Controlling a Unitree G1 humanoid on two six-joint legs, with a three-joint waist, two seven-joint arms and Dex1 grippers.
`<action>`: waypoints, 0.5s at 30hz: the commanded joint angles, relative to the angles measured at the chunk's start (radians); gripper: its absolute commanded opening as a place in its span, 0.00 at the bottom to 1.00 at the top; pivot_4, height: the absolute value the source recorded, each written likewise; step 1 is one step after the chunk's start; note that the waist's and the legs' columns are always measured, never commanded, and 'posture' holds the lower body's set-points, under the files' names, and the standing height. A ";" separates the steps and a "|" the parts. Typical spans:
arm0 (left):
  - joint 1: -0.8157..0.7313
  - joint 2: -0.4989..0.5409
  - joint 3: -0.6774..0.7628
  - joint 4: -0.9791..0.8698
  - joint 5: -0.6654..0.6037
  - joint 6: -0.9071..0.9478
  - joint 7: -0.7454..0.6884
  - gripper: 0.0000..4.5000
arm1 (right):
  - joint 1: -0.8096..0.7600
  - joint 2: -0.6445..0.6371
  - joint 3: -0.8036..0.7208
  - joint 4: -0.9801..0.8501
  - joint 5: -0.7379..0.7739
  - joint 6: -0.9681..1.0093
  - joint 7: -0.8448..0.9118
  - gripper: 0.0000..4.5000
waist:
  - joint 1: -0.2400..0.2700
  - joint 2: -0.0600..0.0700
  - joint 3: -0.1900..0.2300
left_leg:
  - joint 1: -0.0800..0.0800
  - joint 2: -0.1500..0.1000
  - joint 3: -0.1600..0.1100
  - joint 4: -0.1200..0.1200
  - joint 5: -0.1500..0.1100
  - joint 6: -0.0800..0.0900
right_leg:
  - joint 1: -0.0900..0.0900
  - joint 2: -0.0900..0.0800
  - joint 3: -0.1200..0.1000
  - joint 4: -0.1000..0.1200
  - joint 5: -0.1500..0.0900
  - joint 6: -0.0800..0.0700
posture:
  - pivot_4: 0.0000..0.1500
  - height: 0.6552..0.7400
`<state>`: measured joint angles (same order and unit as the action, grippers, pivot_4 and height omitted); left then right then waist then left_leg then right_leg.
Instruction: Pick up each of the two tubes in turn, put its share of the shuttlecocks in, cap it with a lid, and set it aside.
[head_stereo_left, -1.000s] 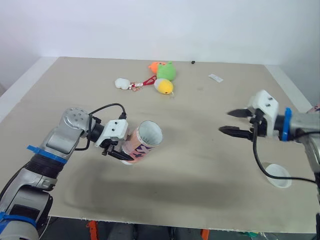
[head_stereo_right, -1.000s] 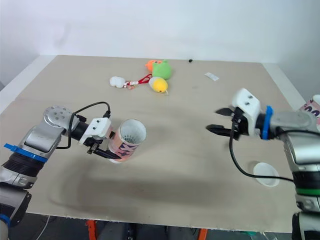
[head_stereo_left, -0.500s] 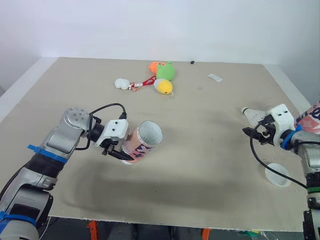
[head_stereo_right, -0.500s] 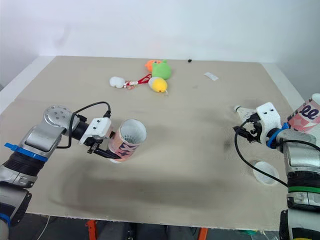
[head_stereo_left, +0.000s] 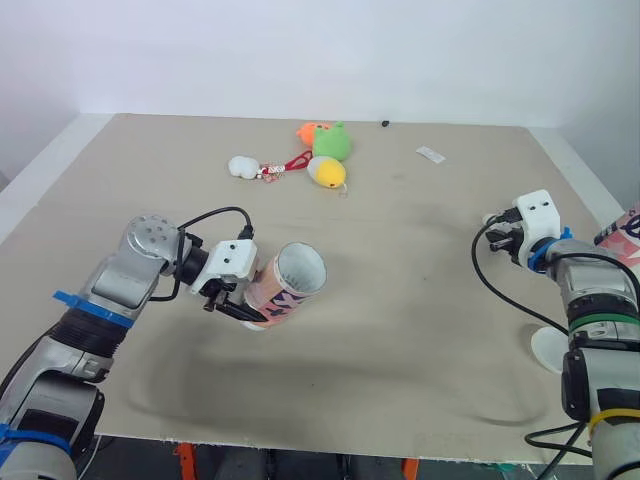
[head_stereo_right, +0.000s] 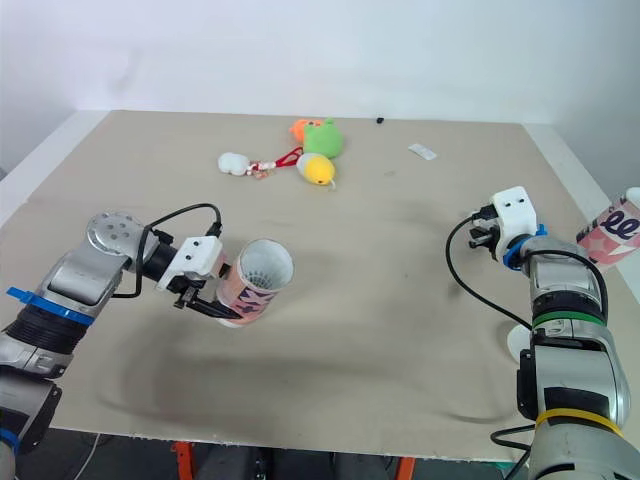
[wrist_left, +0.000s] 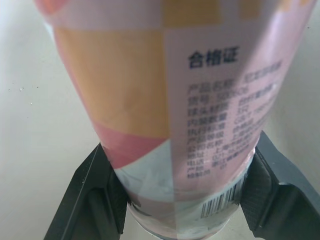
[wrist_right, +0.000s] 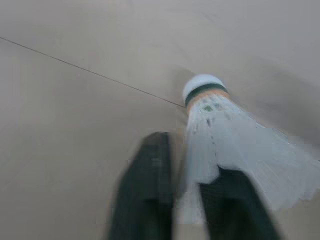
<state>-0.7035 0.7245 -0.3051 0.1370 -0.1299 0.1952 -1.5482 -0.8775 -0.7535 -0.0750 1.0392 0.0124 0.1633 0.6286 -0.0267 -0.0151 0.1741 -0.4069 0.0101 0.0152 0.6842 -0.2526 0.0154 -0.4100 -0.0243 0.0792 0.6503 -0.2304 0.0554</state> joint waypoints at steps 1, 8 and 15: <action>0.025 0.013 -0.006 -0.019 0.005 0.010 0.006 0.55 | -0.010 -0.031 -0.014 -0.116 0.026 -0.028 0.082 0.02 | 0.000 0.001 0.000 | 0.000 0.000 0.000 0.000 0.000 0.000 | 0.000 0.000 0.000 0.000 0.000 0.000 | 1.00 0.91; 0.021 0.010 -0.009 -0.015 0.004 0.011 0.008 0.55 | 0.188 -0.101 0.020 -0.869 0.263 0.123 0.485 0.02 | 0.003 0.003 0.000 | 0.000 0.001 -0.004 0.000 0.000 0.000 | -0.001 0.001 -0.001 0.000 0.000 0.000 | 1.00 0.91; 0.006 -0.002 -0.015 0.005 0.008 0.003 0.008 0.55 | 0.189 -0.157 0.145 -1.332 0.392 0.257 0.648 0.02 | 0.004 0.003 0.000 | -0.001 0.001 -0.010 0.002 -0.001 0.001 | 0.001 0.001 -0.005 0.001 0.000 -0.001 | 1.00 0.91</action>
<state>-0.6945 0.7238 -0.3008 0.1374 -0.1339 0.1994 -1.5343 -0.6497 -0.9047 0.0666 -0.2518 0.4047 0.4117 1.2685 -0.0232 -0.0120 0.1739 -0.4074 0.0112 0.0065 0.6869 -0.2528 0.0153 -0.4091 -0.0243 0.0744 0.6508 -0.2300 0.0554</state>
